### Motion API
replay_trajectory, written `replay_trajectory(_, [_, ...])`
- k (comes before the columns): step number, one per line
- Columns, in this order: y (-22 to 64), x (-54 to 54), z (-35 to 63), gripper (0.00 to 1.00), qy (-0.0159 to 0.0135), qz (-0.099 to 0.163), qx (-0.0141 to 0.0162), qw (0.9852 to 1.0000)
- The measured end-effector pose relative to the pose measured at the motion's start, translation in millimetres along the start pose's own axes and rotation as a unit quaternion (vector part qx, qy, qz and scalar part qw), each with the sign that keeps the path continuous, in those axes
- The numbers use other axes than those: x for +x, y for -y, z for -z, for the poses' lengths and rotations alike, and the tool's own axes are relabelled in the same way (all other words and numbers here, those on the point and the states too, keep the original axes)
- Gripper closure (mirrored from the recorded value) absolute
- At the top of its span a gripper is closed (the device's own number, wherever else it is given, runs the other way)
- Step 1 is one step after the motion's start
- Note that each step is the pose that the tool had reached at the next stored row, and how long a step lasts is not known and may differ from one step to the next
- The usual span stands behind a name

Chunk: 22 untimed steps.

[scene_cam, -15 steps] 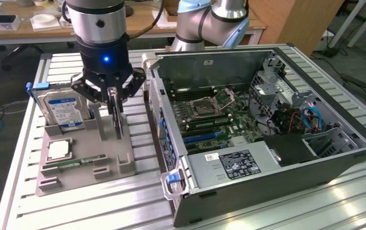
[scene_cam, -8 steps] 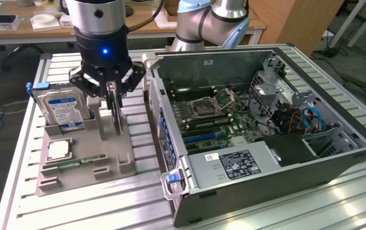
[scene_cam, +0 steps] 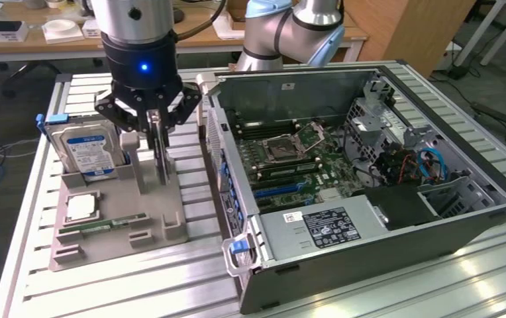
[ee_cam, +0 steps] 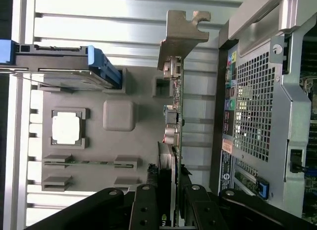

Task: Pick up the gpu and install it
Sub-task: 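Pick up the gpu and move the gpu toward the slot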

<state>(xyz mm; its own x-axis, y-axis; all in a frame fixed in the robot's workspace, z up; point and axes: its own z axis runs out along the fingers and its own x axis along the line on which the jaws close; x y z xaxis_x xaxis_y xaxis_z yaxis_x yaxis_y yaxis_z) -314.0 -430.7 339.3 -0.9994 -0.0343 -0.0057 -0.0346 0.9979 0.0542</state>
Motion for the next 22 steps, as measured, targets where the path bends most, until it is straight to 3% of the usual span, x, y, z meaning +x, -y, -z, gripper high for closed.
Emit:
replay_trajectory(5, [0.0,-0.2,1.6,0.73,0.0002,-0.005,0.0006,1.0])
replay_trajectory(8, [-0.1,-0.3,3.0,0.73,0.0002,-0.006,0.0024,1.0])
replay_trajectory(9, [-0.2,-0.4,3.5,0.73,0.0002,-0.006,0.0047,1.0])
replay_trajectory(10, [-0.2,-0.5,4.0,0.73,0.0,-0.006,0.009,0.9999])
replay_trajectory(13, [-0.2,-0.7,4.7,0.73,-0.0005,-0.006,0.0276,0.9996])
replay_trajectory(14, [-0.2,-0.6,5.0,0.73,-0.0006,-0.006,0.0307,0.9995])
replay_trajectory(22, [-0.6,-0.7,11.9,0.73,-0.0008,-0.006,0.0314,0.9995])
